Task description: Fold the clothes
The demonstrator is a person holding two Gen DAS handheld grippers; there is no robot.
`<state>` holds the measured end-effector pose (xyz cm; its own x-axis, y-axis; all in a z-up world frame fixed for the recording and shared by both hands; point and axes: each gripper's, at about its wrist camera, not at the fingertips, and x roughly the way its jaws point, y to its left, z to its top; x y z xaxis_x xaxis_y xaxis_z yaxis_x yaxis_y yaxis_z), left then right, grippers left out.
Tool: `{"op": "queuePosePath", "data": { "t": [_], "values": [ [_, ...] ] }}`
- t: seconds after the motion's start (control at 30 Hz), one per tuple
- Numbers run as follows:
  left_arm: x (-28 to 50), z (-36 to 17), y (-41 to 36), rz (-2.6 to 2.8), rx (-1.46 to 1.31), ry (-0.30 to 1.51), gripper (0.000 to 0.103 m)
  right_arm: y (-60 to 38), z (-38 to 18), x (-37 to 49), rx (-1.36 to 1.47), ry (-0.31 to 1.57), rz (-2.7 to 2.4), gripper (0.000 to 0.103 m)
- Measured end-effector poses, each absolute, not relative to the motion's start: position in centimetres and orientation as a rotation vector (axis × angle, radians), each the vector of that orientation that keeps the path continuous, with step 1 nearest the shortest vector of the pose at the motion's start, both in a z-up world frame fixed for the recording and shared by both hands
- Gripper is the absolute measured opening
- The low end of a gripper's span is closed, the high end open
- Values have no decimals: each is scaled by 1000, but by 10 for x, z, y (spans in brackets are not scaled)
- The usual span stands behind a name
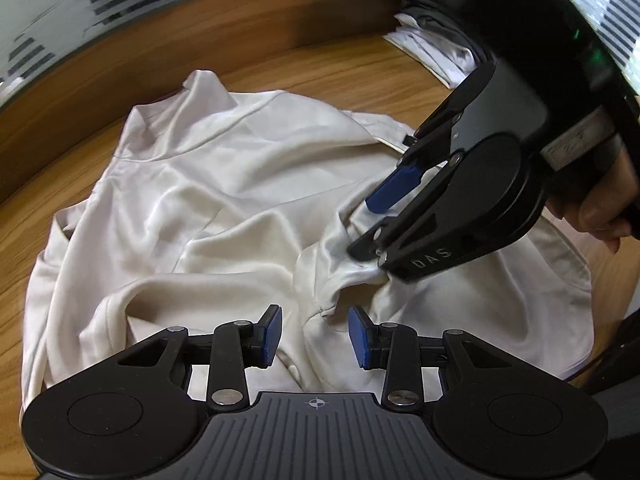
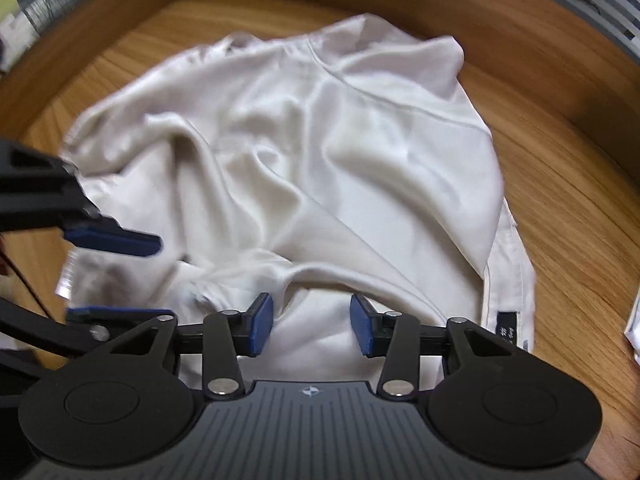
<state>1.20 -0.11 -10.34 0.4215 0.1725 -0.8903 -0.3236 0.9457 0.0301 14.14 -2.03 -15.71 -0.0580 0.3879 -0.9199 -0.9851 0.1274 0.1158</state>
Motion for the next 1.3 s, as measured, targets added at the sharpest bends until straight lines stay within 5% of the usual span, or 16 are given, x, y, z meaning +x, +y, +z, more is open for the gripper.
{"op": "queuePosePath", "data": {
  "t": [0.03, 0.07, 0.43, 0.5, 0.6, 0.87, 1.03, 1.3],
  "values": [
    [14, -105, -2, 301, -137, 1098, 40, -22, -160, 142, -770, 1045, 1301, 15],
    [17, -107, -3, 291, -118, 1101, 40, -25, -159, 144, -754, 1056, 1283, 10],
    [55, -121, -16, 196, -53, 1063, 45, -78, -116, 154, -511, 1045, 1208, 0],
    [59, -125, -16, 191, -59, 1071, 21, -89, -112, 153, -490, 1041, 1181, 0],
    [59, -128, -13, 191, -68, 1073, 8, -105, -114, 150, -458, 1063, 1141, 0],
    [50, -117, -4, 180, -77, 1028, 3, -107, -122, 147, -420, 1090, 1108, 4],
    [44, -111, 10, 248, -124, 988, 3, -75, -126, 158, -407, 1096, 1111, 27],
    [35, -114, 41, 390, -274, 952, 2, -21, -149, 153, -555, 1106, 1171, 34]
  ]
}}
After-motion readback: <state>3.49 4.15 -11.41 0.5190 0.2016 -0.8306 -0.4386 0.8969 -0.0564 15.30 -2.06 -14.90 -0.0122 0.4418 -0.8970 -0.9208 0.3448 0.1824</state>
